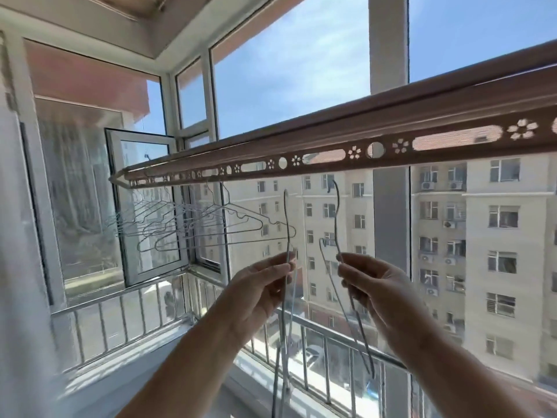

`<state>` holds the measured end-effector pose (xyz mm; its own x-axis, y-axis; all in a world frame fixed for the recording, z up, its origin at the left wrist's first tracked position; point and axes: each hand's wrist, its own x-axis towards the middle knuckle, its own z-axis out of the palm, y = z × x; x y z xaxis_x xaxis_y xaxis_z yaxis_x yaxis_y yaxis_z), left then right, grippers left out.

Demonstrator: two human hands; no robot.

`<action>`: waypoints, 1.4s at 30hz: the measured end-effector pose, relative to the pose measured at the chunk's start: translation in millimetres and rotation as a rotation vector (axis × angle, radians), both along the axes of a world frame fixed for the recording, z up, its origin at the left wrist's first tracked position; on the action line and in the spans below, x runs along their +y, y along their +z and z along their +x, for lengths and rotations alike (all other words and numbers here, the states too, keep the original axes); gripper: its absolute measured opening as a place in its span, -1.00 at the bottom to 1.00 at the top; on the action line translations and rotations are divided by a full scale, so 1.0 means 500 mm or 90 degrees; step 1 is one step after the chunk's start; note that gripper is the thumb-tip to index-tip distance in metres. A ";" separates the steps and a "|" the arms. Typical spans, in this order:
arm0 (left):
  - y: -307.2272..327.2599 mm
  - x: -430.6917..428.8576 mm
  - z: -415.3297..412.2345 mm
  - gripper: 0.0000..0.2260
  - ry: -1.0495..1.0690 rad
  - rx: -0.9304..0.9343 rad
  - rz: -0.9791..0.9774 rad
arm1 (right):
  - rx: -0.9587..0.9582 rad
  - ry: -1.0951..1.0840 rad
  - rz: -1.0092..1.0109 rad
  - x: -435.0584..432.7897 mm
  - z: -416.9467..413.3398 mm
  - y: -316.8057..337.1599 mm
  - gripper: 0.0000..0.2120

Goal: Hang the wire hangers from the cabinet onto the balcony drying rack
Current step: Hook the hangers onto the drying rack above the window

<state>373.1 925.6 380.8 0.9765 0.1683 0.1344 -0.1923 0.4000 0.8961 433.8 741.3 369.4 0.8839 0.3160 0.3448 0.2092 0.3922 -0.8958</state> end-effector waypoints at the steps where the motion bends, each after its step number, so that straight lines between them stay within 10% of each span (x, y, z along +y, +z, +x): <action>1: 0.006 0.018 0.015 -0.72 0.007 -0.003 0.001 | -0.007 0.005 -0.002 0.020 0.021 0.007 -0.76; 42: -0.010 0.370 0.383 -0.80 -0.087 -0.047 -0.068 | -0.106 -0.254 -0.044 0.299 0.240 0.052 -0.79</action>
